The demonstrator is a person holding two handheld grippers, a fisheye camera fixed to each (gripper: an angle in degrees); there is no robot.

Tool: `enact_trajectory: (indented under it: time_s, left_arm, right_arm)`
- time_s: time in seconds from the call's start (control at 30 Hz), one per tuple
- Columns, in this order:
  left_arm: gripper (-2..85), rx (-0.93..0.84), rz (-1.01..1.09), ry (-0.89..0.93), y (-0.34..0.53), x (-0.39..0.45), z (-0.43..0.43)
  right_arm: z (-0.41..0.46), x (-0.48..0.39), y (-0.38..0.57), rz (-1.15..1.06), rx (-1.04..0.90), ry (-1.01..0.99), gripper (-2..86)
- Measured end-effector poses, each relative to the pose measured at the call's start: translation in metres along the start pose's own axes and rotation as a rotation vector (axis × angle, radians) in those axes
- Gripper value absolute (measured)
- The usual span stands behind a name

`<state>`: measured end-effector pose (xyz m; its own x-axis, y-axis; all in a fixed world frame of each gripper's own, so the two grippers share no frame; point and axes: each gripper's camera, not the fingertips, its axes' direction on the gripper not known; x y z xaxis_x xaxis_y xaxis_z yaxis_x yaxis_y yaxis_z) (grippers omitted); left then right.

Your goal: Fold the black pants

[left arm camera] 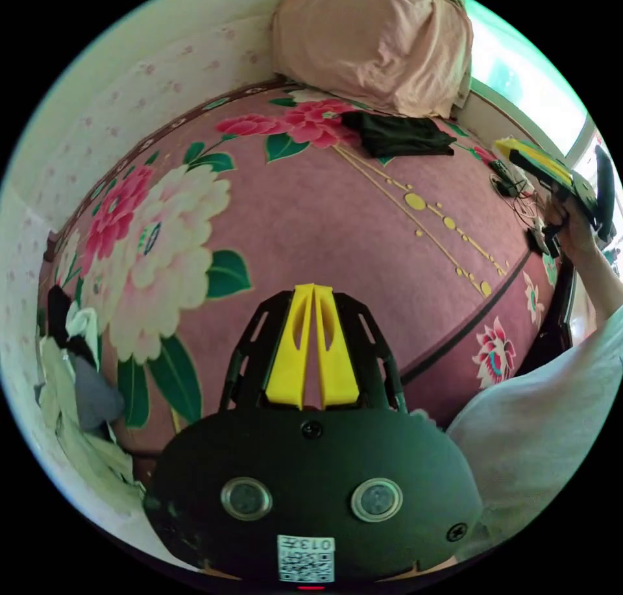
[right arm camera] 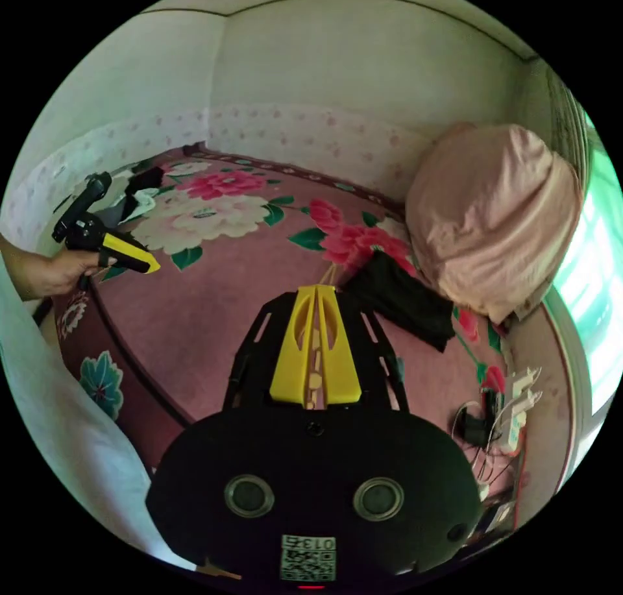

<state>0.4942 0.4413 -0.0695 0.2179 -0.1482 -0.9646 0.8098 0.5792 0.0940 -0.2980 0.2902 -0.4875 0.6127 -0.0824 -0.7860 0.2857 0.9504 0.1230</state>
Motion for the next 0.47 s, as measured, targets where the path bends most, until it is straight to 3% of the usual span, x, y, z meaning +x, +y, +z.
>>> enact_trajectory:
  time_s: [0.2, 0.33, 0.47]
  left_arm:
    - [-0.4, 0.052, -0.133, -0.224, 0.111, -0.052, -0.070]
    - [-0.2, 0.094, -0.249, -0.423, 0.192, -0.112, -0.117]
    - [0.3, 0.139, -0.376, -0.546, 0.275, -0.192, -0.152]
  right_arm:
    - [-0.091, -0.073, -0.136, -0.277, 0.319, 0.045, 0.1]
    - [-0.132, -0.141, -0.220, -0.364, 0.462, -0.124, 0.7]
    - [-0.146, -0.214, -0.291, -0.384, 0.475, -0.247, 2.8]
